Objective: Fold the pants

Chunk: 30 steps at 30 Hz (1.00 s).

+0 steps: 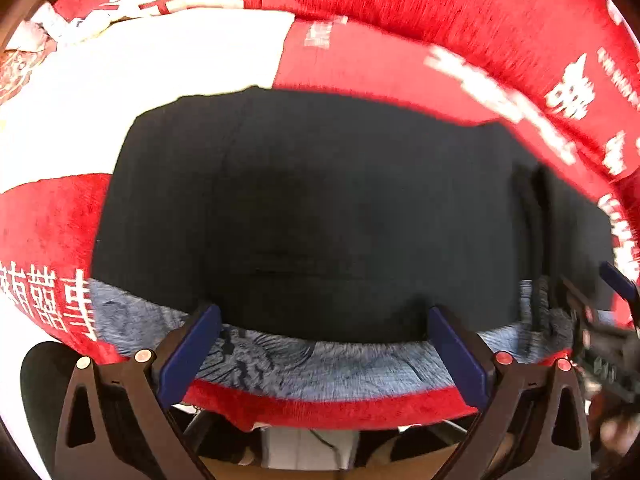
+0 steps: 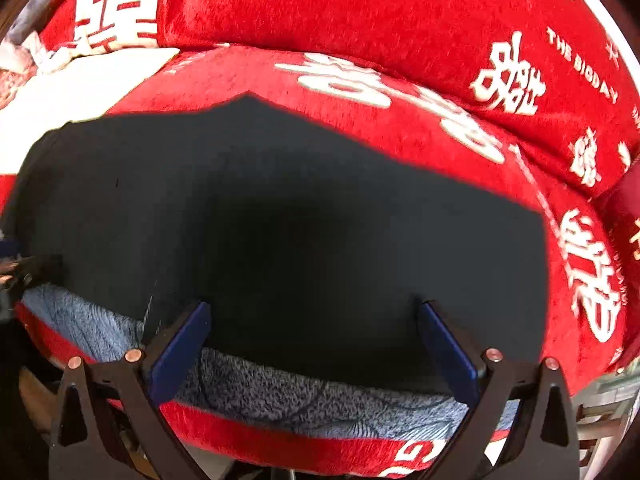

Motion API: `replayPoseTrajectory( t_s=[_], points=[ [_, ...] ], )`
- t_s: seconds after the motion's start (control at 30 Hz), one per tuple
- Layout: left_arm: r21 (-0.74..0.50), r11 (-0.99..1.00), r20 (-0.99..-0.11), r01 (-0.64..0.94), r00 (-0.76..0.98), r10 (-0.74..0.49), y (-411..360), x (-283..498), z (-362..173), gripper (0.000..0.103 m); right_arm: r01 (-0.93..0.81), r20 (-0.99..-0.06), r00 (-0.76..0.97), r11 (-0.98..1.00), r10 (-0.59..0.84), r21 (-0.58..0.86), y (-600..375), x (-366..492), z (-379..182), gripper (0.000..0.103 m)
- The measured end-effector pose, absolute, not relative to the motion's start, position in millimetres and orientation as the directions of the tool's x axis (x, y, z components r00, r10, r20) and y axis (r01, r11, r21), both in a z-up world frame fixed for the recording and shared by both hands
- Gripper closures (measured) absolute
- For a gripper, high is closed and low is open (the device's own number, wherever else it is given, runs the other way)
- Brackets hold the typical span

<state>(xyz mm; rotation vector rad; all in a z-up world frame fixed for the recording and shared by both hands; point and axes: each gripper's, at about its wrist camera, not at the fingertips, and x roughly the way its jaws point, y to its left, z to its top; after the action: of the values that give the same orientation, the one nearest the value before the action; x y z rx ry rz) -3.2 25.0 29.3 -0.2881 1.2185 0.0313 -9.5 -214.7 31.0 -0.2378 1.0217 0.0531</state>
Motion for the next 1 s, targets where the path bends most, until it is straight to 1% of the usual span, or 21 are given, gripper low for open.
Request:
replayPoseTrajectory(
  t_s=[0.03, 0.1, 0.13, 0.2, 0.23, 0.27, 0.3, 0.33, 0.37, 0.4, 0.5, 0.57, 0.63, 0.7, 0.77, 0.8, 0.87, 0.9, 0.93, 0.97, 1.0],
  points=[
    [-0.198, 0.963, -0.916, -0.181, 0.385, -0.116, 30.7, -7.6, 38.6, 0.0, -0.161, -0.835, 0.55, 0.977, -0.027, -0.137, -212.3, -8.9, 42.3, 0.0],
    [-0.139, 0.972, -0.906, -0.187, 0.421, -0.048, 39.8, -9.8, 45.5, 0.0, -0.196, -0.821, 0.57, 0.975, 0.027, -0.104, -201.1, -4.5, 54.5, 0.0],
    [-0.109, 0.971, -0.907, -0.211, 0.42, -0.01, 49.6, -6.8, 43.4, 0.0, -0.22, -0.823, 0.566, 0.97, 0.039, -0.106, -192.6, -1.1, 55.9, 0.0],
    [-0.116, 0.953, -0.927, -0.278, 0.374, -0.004, 74.7, -0.1, 28.8, 0.0, -0.29, -0.832, 0.55, 0.951, 0.073, -0.108, -169.7, 3.6, 52.3, 0.0],
    [-0.122, 0.939, -0.947, -0.323, 0.322, -0.012, 90.8, 3.0, 14.1, 0.0, -0.324, -0.837, 0.539, 0.94, 0.093, -0.104, -158.8, 4.0, 48.0, 0.0],
    [-0.183, 0.927, -0.947, -0.327, 0.312, -0.077, 103.4, 3.1, 3.2, 0.0, -0.365, -0.849, 0.515, 0.926, 0.119, -0.092, -148.0, 7.3, 40.4, 0.0],
    [-0.203, 0.924, -0.942, -0.325, 0.322, -0.094, 107.8, 2.0, 2.6, 0.0, -0.414, -0.877, 0.46, 0.907, 0.136, -0.077, -136.1, 11.9, 27.3, 0.0],
    [-0.182, 0.927, -0.944, -0.328, 0.322, -0.071, 111.5, -0.5, 4.3, 0.0, -0.434, -0.901, 0.425, 0.893, 0.085, -0.12, -124.5, 17.0, 13.9, 0.0],
    [-0.179, 0.927, -0.943, -0.328, 0.325, -0.067, 114.5, -3.2, 5.4, 0.0, -0.439, -0.896, 0.443, 0.88, 0.035, -0.183, -115.8, 20.5, 10.0, 0.0],
    [-0.201, 0.925, -0.937, -0.323, 0.339, -0.086, 117.8, -6.8, 6.2, 0.0, -0.451, -0.882, 0.47, 0.87, 0.039, -0.202, -109.2, 22.9, 13.7, 0.0],
    [-0.241, 0.911, -0.934, -0.335, 0.334, -0.124, 129.2, -18.1, -5.6, 0.0, -0.555, -0.888, 0.422, 0.827, 0.182, -0.094, -85.6, 46.0, 32.9, 0.0],
    [-0.316, 0.884, -0.923, -0.345, 0.326, -0.203, 132.7, -21.6, -17.7, 0.0, -0.637, -0.894, 0.383, 0.768, 0.232, -0.074, -60.4, 63.6, 38.0, 0.0],
    [-0.377, 0.856, -0.908, -0.354, 0.325, -0.266, 140.1, -22.0, -22.9, 0.0, -0.711, -0.909, 0.337, 0.699, 0.245, -0.075, -27.3, 82.5, 33.2, 0.0],
    [-0.376, 0.866, -0.906, -0.33, 0.325, -0.269, 139.4, -22.9, -21.6, 0.0, -0.753, -0.936, 0.267, 0.656, 0.229, -0.054, -6.0, 101.3, 20.3, 0.0],
    [-0.371, 0.878, -0.903, -0.303, 0.337, -0.265, 142.0, -27.3, -17.6, 0.0, -0.789, -0.964, 0.154, 0.614, 0.215, 0.01, 14.5, 118.4, 3.0, 0.0],
    [-0.373, 0.882, -0.899, -0.288, 0.346, -0.267, 143.6, -29.4, -14.6, 0.0, -0.794, -0.967, 0.1, 0.605, 0.235, 0.065, 20.9, 123.2, -3.0, 0.0],
    [-0.375, 0.885, -0.891, -0.276, 0.37, -0.262, 150.6, -26.9, -9.3, 0.0, -0.789, -0.967, 0.039, 0.602, 0.251, 0.124, 22.6, 132.6, -6.4, 0.0],
    [-0.383, 0.881, -0.885, -0.279, 0.385, -0.262, 159.4, -30.5, -7.0, 0.0, -0.81, -0.968, 0.021, 0.572, 0.251, 0.131, 24.6, 131.1, -3.5, 0.006],
    [-0.408, 0.869, -0.873, -0.281, 0.398, -0.281, 169.1, -33.1, -7.1, 0.0, -0.828, -0.963, -0.006, 0.539, 0.269, 0.156, 25.7, 127.2, 2.6, 0.029],
    [-0.433, 0.855, -0.863, -0.285, 0.403, -0.303, 176.6, -36.1, -7.8, 0.0, -0.847, -0.965, 0.016, 0.516, 0.26, 0.126, 26.8, 122.2, 10.2, 0.038],
    [-0.461, 0.837, -0.853, -0.295, 0.407, -0.327, 186.3, -34.3, -10.6, 0.0, -0.866, -0.97, 0.061, 0.495, 0.236, 0.066, 27.1, 116.7, 16.6, 0.065]
  ],
)
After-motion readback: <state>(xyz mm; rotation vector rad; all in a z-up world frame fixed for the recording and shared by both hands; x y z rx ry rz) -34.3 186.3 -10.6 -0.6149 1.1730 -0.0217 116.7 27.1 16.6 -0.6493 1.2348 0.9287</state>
